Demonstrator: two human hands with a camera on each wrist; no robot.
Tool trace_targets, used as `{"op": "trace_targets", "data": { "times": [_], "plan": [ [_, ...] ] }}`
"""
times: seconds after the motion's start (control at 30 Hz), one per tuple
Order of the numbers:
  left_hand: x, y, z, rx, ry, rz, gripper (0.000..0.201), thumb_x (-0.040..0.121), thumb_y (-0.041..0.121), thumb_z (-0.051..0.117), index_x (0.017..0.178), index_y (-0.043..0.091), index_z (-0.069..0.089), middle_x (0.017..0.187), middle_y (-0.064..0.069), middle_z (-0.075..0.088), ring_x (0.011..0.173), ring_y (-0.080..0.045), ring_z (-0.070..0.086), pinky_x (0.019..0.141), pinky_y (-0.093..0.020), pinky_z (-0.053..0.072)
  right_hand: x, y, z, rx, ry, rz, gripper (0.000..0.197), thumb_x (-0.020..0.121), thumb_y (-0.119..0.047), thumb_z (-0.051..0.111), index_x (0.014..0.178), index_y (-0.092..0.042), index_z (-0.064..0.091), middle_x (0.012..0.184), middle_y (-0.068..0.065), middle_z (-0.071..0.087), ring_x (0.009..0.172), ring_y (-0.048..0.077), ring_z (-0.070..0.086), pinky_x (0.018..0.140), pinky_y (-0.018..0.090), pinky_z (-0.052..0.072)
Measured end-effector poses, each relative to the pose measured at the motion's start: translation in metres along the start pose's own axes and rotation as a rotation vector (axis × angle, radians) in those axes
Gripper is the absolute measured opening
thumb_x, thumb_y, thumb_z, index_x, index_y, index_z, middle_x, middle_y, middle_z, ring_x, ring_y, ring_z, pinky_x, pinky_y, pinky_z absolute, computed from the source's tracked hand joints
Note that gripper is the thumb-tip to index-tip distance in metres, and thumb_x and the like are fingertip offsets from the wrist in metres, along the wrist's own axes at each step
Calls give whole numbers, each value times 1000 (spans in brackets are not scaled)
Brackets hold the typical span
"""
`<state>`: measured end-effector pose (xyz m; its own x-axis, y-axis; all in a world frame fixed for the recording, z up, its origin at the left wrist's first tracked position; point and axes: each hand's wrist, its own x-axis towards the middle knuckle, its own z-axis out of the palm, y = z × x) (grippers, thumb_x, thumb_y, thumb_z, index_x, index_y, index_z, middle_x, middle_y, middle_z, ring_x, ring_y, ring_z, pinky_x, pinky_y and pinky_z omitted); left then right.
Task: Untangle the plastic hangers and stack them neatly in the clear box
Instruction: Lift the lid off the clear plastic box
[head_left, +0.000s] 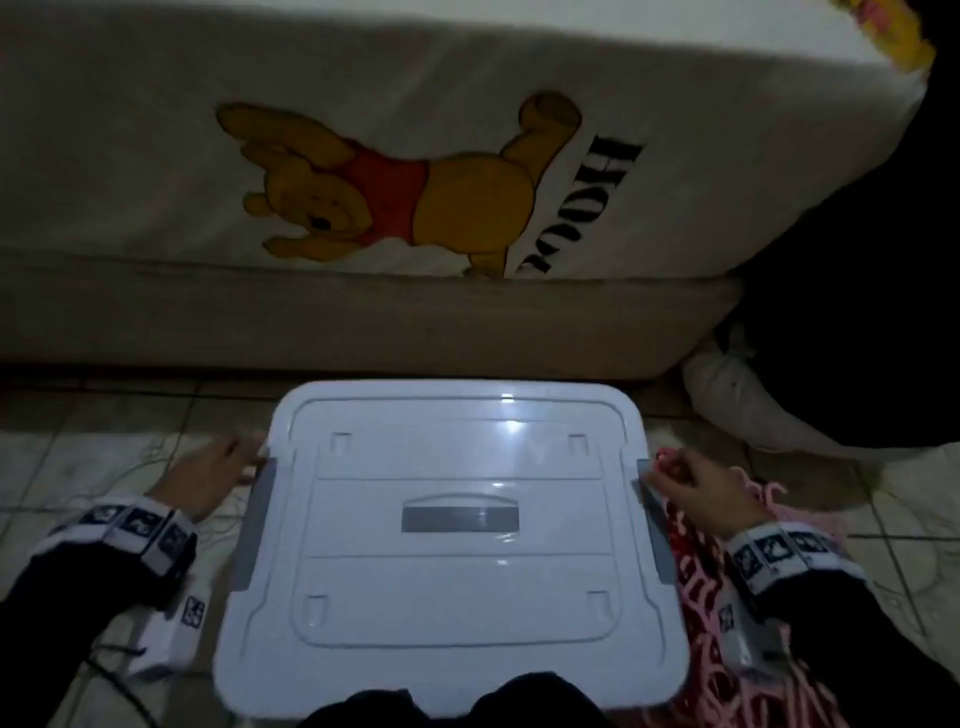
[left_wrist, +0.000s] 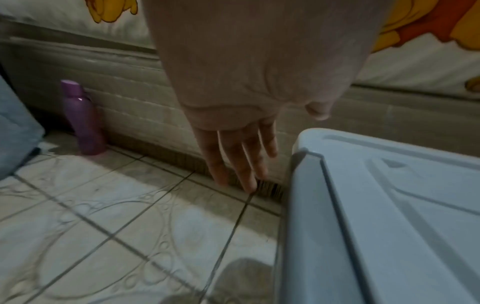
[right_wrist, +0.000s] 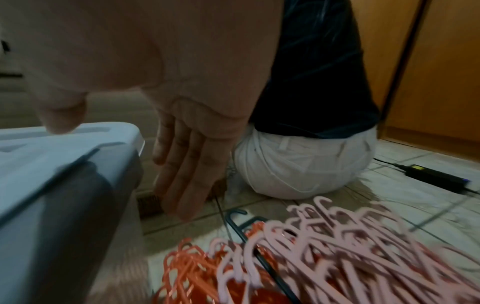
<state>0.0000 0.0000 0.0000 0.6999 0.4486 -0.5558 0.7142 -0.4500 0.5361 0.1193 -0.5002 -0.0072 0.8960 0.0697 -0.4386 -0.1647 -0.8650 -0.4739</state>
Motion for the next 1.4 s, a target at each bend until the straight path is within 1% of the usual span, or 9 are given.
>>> {"op": "trace_targets", "data": {
  "times": [0.3,0.43,0.67,0.77,0.83,0.9,1.03,1.23,1.4],
  "plan": [
    [45,-2,8,65,59,128,45,96,46,42,97,6,62,92,-19,64,80,-30,58,66,-31,42,40,-11,10,15,32,-55,38,86,-51,57,69,-17,54,64,0,56,68,19,55,62,29,39],
    [39,-3,7,117,50,115,42,93,45,50,92,6,65,91,-18,66,82,-32,61,67,-33,46,33,-22,8,-124,28,-29,35,87,-48,59,75,-15,55,75,3,59,76,21,57,66,27,39],
    [-21,-6,16,191,91,73,41,93,41,53,108,4,61,100,-18,64,90,-31,64,77,-37,52,-13,-23,7,-229,-50,93,39,89,-45,58,79,-8,54,84,11,56,82,24,55,67,28,40],
    [-48,-11,17,216,57,39,37,95,34,52,112,2,59,108,-18,63,88,-29,64,61,-29,48,-33,-17,13,-335,-68,133,42,90,-49,54,93,-7,56,95,13,58,90,25,56,77,30,42],
    [-61,-16,22,234,29,29,35,95,29,52,115,1,57,115,-20,61,94,-32,63,56,-26,42,-46,-17,20,-385,-34,112,42,93,-48,50,82,-9,57,87,10,60,89,24,57,73,28,42],
    [-70,-19,27,245,32,31,36,95,28,53,120,1,54,119,-20,59,101,-33,62,57,-25,40,-54,-15,29,-422,-2,100,42,97,-45,42,77,-10,53,86,8,58,94,24,56,66,26,37],
    [-72,-20,35,396,142,84,38,96,29,51,123,2,54,122,-18,59,107,-30,58,72,-26,37,-58,-9,43,-353,69,72,46,102,-36,31,118,0,55,122,20,57,111,31,55,88,31,41],
    [-53,-25,46,469,249,164,46,103,33,25,113,2,57,113,-25,62,101,-35,60,76,-31,39,-57,-4,61,-333,201,-11,40,103,-26,25,118,0,51,120,24,56,108,36,56,85,35,44],
    [-41,-41,59,474,369,216,32,100,16,31,120,0,51,102,-22,65,92,-39,63,77,-43,49,-55,1,71,-391,262,-77,29,100,-12,27,116,1,47,117,24,53,107,38,56,85,39,47]
  ]
}}
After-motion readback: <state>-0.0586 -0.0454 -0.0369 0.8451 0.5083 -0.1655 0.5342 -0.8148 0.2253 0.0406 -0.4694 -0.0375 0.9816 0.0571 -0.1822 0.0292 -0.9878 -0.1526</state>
